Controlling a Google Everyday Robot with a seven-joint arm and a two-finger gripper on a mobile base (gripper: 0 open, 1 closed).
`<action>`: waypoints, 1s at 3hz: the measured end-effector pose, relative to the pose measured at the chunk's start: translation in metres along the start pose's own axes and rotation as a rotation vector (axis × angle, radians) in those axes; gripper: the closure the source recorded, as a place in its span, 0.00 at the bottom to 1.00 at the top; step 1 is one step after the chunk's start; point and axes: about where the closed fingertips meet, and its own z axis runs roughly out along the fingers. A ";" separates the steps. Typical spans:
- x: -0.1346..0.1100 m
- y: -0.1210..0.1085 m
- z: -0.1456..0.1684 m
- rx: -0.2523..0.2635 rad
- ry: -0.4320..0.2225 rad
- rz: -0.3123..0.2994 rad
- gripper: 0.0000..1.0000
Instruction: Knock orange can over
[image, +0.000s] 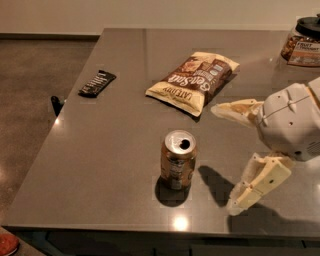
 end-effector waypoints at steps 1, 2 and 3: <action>-0.023 0.002 0.033 -0.047 -0.101 -0.004 0.00; -0.028 -0.005 0.056 -0.069 -0.136 0.016 0.00; -0.028 -0.011 0.066 -0.076 -0.145 0.031 0.00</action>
Offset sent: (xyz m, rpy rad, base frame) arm 0.0177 0.0707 -0.0319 0.1697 0.0808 0.0598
